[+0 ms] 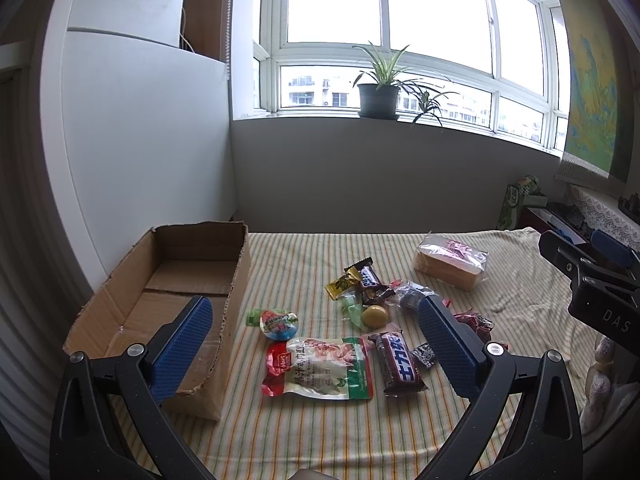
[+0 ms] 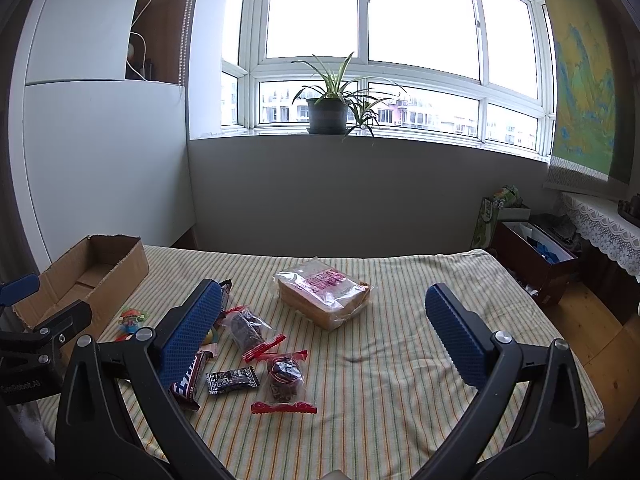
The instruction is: Organize snacks
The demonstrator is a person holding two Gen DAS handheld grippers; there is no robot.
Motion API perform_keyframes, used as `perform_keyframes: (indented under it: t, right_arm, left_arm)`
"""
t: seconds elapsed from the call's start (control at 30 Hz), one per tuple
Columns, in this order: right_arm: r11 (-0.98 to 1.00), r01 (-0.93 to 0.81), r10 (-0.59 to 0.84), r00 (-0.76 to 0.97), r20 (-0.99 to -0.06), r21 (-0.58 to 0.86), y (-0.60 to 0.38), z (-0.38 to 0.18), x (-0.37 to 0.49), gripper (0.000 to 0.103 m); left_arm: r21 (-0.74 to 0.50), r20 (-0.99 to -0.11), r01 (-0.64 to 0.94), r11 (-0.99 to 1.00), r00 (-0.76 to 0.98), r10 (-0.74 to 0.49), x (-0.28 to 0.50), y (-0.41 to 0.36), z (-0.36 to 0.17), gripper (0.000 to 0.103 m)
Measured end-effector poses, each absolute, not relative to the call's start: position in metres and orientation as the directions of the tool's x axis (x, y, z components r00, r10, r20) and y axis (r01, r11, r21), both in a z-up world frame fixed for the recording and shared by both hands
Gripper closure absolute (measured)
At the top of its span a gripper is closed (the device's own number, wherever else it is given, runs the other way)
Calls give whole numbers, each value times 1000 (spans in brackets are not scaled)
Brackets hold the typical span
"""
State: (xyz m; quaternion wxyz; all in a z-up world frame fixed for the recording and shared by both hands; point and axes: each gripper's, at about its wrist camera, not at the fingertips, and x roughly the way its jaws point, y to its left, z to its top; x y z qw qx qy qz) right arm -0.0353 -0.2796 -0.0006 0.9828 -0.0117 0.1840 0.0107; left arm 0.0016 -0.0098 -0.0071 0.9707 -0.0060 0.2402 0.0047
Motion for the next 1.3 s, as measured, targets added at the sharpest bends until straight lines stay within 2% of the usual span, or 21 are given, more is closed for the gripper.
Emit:
perform_keyframes:
  t: [1.3]
  right_arm:
    - [999,-31,24,926,-376,-14,-281,-3,-37,0]
  left_arm:
    - [-5,-480,-2,1000,877,0,3,-9,-12,1]
